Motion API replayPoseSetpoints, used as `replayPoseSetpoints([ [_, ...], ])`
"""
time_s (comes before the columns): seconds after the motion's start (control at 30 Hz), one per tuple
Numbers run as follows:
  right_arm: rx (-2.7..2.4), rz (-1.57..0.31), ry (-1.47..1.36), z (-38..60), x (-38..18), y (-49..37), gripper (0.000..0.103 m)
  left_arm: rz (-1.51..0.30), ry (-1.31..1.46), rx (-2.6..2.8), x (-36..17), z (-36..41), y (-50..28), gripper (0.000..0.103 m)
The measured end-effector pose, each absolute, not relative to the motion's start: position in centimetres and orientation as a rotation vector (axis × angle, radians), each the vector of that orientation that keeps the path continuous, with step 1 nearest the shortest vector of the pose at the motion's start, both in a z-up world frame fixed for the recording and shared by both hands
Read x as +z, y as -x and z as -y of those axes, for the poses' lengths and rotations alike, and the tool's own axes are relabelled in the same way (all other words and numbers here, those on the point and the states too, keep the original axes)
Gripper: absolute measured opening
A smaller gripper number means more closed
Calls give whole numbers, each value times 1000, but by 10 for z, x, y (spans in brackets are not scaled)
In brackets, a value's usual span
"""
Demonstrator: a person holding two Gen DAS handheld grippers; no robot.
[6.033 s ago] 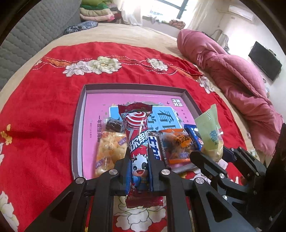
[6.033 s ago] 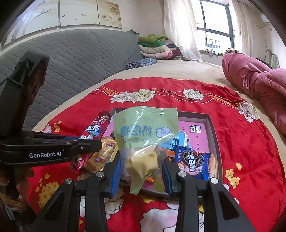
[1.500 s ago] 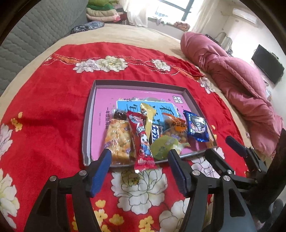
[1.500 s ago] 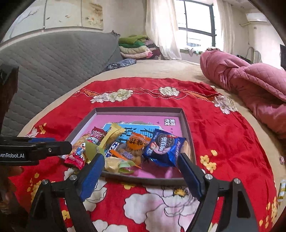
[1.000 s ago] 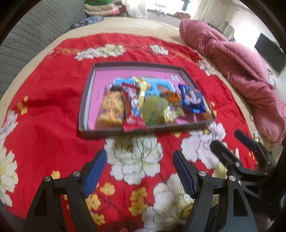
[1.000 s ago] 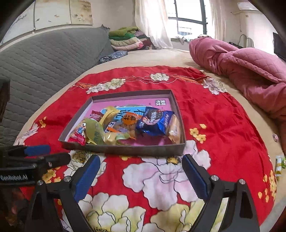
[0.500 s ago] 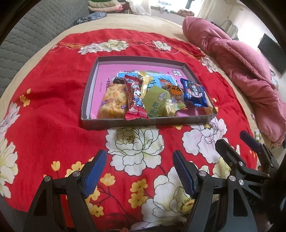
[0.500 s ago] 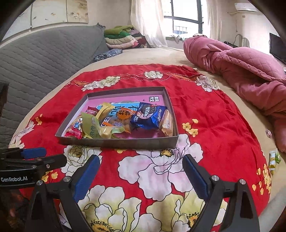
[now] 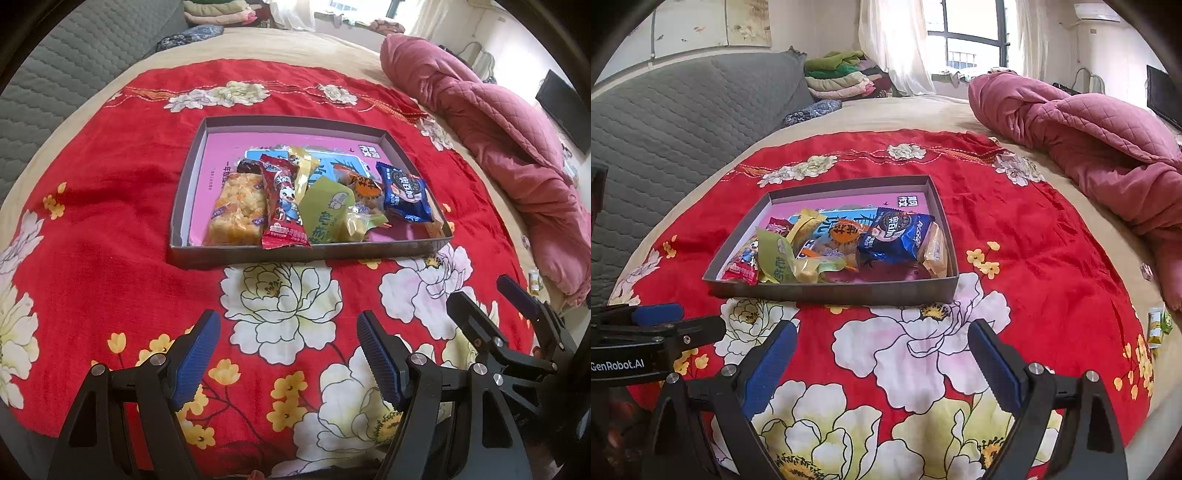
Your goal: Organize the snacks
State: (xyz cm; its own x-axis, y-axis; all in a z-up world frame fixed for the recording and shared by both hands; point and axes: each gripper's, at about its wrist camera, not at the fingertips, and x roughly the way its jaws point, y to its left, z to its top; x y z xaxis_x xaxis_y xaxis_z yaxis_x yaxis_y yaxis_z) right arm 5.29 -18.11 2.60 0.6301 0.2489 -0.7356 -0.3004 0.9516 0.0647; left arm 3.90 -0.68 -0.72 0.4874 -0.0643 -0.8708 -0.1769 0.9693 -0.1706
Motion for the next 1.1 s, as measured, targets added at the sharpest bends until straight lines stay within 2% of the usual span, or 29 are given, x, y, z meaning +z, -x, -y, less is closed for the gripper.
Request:
replayPoseSetpoints([
  [1.1, 310, -829, 61, 182, 25, -54, 94, -1042, 240, 79, -4, 7, -38, 77],
])
